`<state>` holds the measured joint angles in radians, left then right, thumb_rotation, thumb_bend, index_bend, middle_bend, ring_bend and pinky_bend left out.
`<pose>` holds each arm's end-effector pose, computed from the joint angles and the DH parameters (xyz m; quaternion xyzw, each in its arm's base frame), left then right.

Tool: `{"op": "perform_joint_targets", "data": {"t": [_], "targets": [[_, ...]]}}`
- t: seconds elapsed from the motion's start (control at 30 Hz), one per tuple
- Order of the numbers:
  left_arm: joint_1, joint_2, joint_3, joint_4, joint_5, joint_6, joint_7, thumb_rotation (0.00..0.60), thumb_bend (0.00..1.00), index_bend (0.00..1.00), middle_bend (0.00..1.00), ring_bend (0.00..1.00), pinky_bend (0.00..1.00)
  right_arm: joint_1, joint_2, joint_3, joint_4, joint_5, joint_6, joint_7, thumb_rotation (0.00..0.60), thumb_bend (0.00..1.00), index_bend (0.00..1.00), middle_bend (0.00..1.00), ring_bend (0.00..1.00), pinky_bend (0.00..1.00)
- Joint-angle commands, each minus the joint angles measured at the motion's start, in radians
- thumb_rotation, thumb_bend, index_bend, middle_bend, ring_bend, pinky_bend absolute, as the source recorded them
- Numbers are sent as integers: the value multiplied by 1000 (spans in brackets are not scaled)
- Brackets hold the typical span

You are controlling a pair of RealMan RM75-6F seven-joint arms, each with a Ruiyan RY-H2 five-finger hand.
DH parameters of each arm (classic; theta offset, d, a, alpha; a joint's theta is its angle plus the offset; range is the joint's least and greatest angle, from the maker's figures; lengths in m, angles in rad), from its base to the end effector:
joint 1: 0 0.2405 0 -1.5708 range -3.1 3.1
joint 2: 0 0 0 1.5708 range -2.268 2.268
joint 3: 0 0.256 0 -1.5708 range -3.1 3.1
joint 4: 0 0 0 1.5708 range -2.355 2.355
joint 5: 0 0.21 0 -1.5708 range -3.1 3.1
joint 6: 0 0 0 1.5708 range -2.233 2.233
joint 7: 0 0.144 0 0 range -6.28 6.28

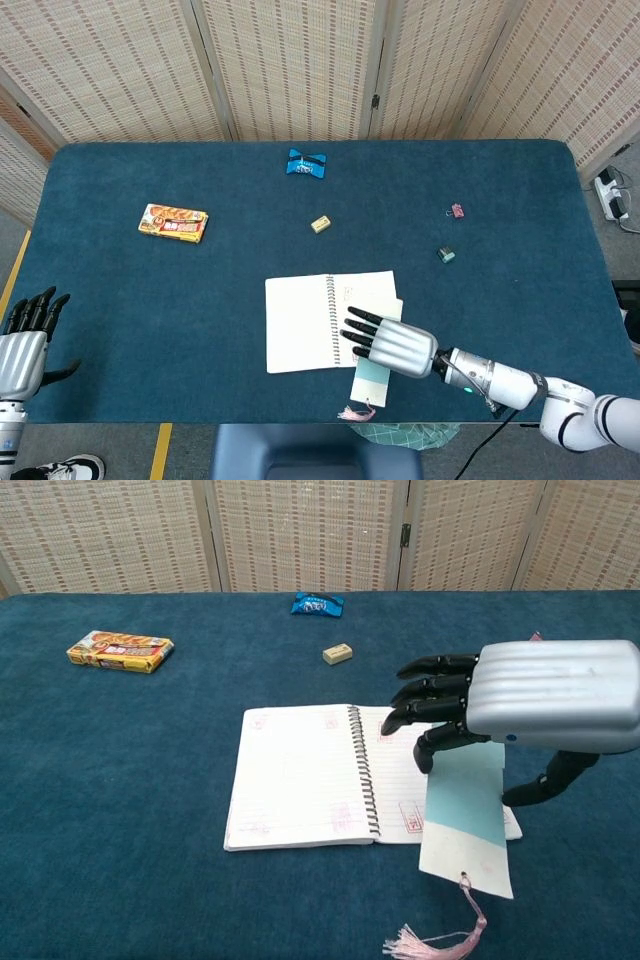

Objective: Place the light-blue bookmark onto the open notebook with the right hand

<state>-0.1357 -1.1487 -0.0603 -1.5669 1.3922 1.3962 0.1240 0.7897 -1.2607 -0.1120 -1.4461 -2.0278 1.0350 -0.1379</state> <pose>-0.3260 0.1994 0.1498 -0.6103 -0.3790 -0.3229 0.6161 -0.1676 -0.2801 0.0284 0.9224 -0.0068 0.3127 0.2267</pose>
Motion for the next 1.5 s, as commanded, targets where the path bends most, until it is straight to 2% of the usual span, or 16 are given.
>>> {"op": "perform_joint_targets", "data": {"t": [0.03,0.27,0.4,0.7,0.9,1.1,1.5], "targets": [[-6,-6,-4,6,-14,-14,7,600,221,128,0,0,14,51,-77,-12,166,-65,41,72,600,231,474,159,105,0],[-13,-14,-13,19,-37,-32,5,600,221,126,0,0,14,112,-212,-56,458,-154,165,232,600,233,456,151,103,4],[-16,-14,-14,22,-47,-40,3,600,222,124,0,0,14,134,-306,-79,666,-186,260,321,600,234,440,145,115,31],[-19,-23,-21,38,-60,-46,-5,600,220,130,0,0,14,177,-458,-121,958,-186,333,436,600,238,405,125,115,59],[-19,-24,-24,41,-66,-44,-7,600,221,131,0,0,13,197,-527,-138,1075,-158,351,504,600,237,373,120,116,82],[-18,-22,-26,45,-72,-46,-14,600,222,130,0,0,14,198,-560,-156,1149,-126,357,553,600,238,366,118,118,89],[-15,-27,-27,44,-74,-34,-1,600,220,130,0,0,14,206,-580,-204,1212,-96,364,586,600,239,363,117,118,98]]}}
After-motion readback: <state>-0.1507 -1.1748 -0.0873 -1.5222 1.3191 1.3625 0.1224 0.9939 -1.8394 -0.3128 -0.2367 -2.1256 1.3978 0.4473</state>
